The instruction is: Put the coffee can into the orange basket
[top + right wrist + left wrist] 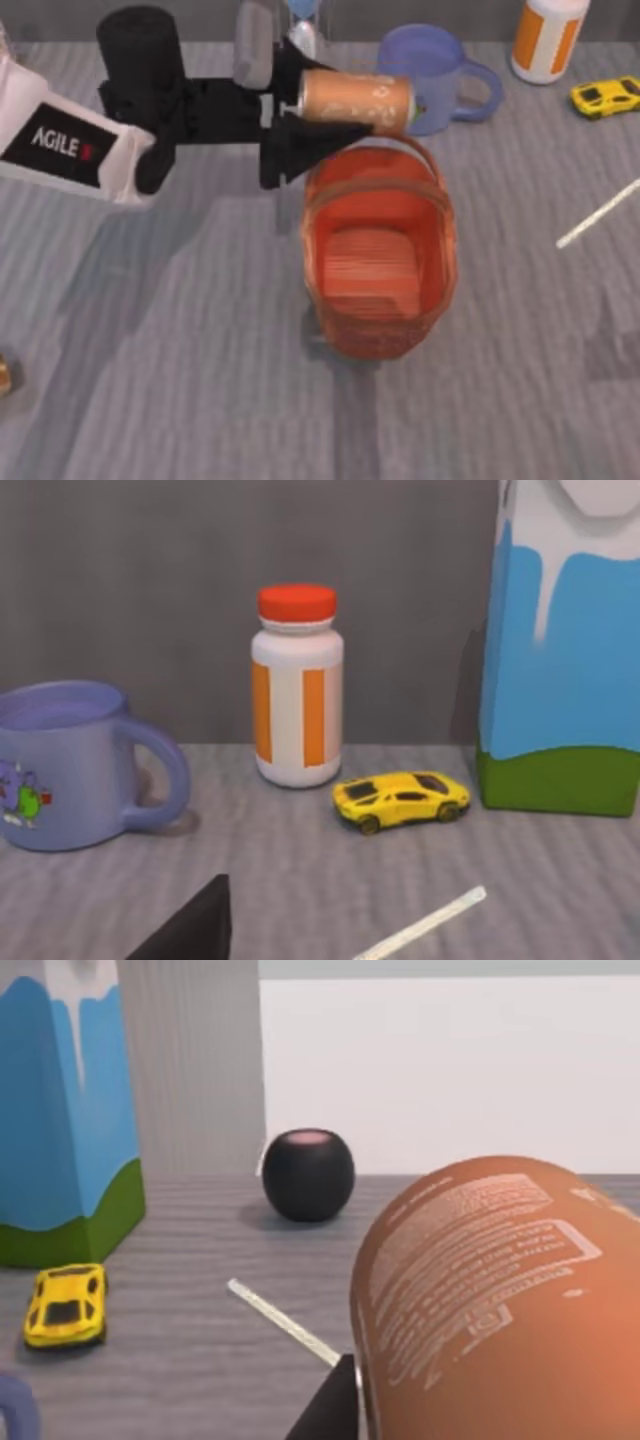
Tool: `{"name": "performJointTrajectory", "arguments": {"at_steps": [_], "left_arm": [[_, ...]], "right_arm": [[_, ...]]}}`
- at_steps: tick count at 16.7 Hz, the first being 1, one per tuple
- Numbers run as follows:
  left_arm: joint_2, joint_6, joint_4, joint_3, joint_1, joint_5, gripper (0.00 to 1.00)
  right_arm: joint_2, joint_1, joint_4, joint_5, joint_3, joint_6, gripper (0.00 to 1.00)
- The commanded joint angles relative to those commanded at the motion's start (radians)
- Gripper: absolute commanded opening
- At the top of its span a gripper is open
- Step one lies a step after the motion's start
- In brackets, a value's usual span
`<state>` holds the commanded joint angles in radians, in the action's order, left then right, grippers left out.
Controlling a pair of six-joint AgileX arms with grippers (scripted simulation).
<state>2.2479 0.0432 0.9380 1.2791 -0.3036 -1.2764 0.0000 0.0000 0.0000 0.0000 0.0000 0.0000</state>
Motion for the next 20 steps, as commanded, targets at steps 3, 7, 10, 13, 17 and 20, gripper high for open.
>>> {"name": "performJointTrajectory", "arguments": {"at_steps": [3,7,10,13,17,20], "left_arm": [[0.054,-0.002,0.073,-0.026,0.007,0.003,0.00],[0.056,-0.002,0.076,-0.027,0.007,0.003,0.00],[0.056,-0.002,0.076,-0.027,0.007,0.003,0.23],[0.056,-0.002,0.076,-0.027,0.007,0.003,0.45],[0.056,-0.002,0.076,-0.027,0.007,0.003,0.75],[0.056,-0.002,0.076,-0.027,0.007,0.003,0.98]], "right_arm": [[0.000,0.000,0.000,0.000,0.000,0.000,1.00],[0.000,0.000,0.000,0.000,0.000,0.000,1.00],[0.000,0.000,0.000,0.000,0.000,0.000,1.00],[0.000,0.000,0.000,0.000,0.000,0.000,1.00],[0.000,0.000,0.000,0.000,0.000,0.000,1.00],[0.000,0.000,0.000,0.000,0.000,0.000,1.00]]}}
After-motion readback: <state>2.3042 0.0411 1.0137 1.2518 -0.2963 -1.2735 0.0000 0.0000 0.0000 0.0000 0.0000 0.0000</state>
